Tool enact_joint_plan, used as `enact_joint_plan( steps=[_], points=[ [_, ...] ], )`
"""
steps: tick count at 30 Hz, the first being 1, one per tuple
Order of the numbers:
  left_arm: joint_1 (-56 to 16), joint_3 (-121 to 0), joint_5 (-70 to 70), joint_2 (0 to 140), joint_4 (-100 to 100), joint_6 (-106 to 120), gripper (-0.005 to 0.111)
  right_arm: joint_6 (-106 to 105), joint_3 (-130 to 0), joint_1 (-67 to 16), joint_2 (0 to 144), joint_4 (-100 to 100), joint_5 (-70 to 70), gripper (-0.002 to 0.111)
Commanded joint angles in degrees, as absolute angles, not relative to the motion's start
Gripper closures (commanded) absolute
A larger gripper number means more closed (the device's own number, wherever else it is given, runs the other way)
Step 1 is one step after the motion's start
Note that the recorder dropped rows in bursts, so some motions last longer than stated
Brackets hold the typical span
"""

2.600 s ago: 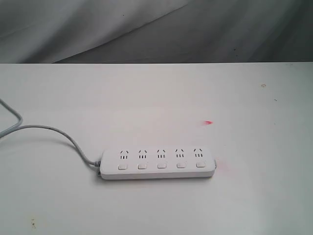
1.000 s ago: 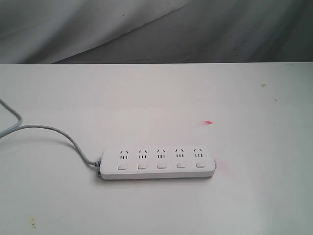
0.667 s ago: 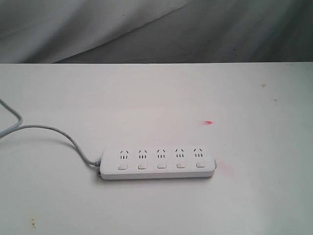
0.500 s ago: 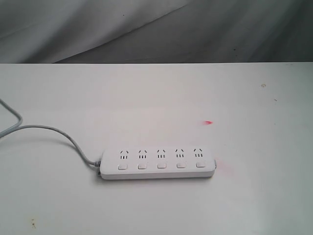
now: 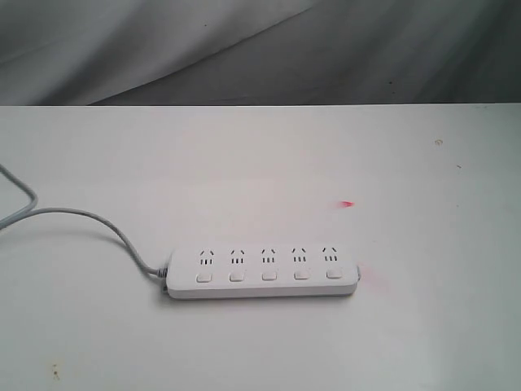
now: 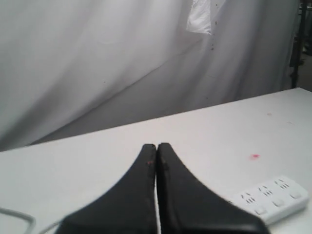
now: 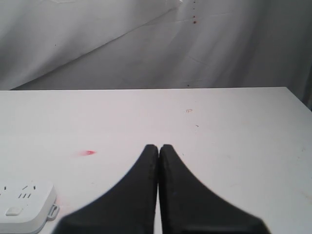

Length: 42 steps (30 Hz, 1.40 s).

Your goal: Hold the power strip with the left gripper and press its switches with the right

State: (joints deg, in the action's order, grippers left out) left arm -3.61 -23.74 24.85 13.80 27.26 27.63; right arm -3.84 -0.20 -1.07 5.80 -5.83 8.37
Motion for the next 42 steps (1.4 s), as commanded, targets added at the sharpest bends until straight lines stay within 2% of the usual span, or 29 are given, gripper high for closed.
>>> enact_joint_plan(
  steps=[1, 6, 17, 24, 32, 42],
  points=[
    [-3.99, -26.03, 36.00, 14.45, 31.60, 30.30, 0.107, -3.78, 0.00, -0.61, 5.59, -6.19, 7.79, 0.108],
    [-3.99, -32.25, 43.06, 28.61, 30.75, 31.94, 0.107, -3.78, 0.00, -0.61, 5.59, -6.19, 7.79, 0.108],
    [-3.99, -51.85, 48.71, 62.49, 33.90, 61.23, 0.107, -3.78, 0.00, -0.61, 5.59, -6.19, 7.79, 0.108],
    [-3.99, -54.62, 48.87, 77.42, 44.47, 83.44, 0.107, -3.78, 0.00, -0.61, 5.59, -6.19, 7.79, 0.108],
    [-3.99, -54.62, 50.47, 87.69, 50.32, 84.41, 0.107, -3.78, 0.00, -0.61, 5.59, -6.19, 7.79, 0.108],
    [-3.99, -54.62, 49.69, 89.37, 50.57, 85.17, 0.107, -3.78, 0.00, -0.61, 5.59, -6.19, 7.79, 0.108]
  ],
)
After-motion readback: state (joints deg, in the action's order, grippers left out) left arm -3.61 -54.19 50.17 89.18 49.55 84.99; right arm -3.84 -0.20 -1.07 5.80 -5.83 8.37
